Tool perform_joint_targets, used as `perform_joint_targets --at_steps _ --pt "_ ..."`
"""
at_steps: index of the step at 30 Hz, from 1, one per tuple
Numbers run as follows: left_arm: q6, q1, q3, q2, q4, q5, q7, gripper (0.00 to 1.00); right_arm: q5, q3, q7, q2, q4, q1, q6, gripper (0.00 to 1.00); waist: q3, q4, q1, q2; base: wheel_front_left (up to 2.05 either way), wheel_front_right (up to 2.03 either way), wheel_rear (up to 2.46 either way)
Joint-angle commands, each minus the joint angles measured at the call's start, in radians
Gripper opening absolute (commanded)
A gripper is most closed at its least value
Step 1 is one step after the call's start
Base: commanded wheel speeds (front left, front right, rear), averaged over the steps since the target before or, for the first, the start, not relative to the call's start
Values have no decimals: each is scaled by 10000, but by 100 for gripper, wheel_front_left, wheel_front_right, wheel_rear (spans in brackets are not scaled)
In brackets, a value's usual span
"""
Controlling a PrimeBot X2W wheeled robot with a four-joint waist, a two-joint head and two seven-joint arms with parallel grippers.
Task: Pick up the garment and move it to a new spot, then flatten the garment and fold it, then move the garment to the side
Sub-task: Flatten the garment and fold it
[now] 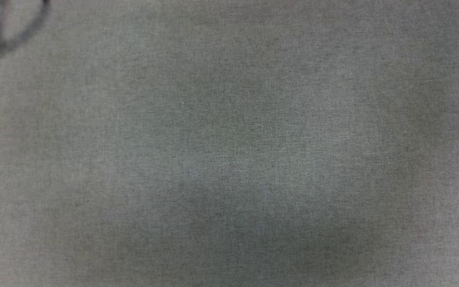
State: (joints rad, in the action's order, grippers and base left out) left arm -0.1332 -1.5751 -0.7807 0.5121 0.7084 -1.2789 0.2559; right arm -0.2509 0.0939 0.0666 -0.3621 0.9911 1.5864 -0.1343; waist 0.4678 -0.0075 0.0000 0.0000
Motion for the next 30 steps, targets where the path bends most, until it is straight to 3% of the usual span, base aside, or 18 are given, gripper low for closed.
perform_joint_targets --at_steps 1,8,17,24,30 --pt "45 522 12 212 -90 -164 89 0 -47 -160 -95 -110 116 -442 65 0 -42 12 0 0 0 0 0" --pt "36 4062 708 236 -2241 -415 92 0 -1266 -1557 -52 -398 -298 -2825 52 0 -131 56 0 0 0 0 0" --pt "35 8890 1271 483 -5116 -40 95 0 -3876 -2645 946 -1411 -3238 -7277 45 0 -522 35 0 0 0 0 0" --pt "35 11512 1103 1117 -6569 409 95 0 -4808 -2185 1874 -2090 -5934 -10525 43 0 -1086 -136 0 0 0 0 0" --pt "35 13118 1572 1453 -7397 645 95 0 -5018 -1304 2567 -1999 -7597 -12511 45 0 -1269 -214 0 0 0 0 0"
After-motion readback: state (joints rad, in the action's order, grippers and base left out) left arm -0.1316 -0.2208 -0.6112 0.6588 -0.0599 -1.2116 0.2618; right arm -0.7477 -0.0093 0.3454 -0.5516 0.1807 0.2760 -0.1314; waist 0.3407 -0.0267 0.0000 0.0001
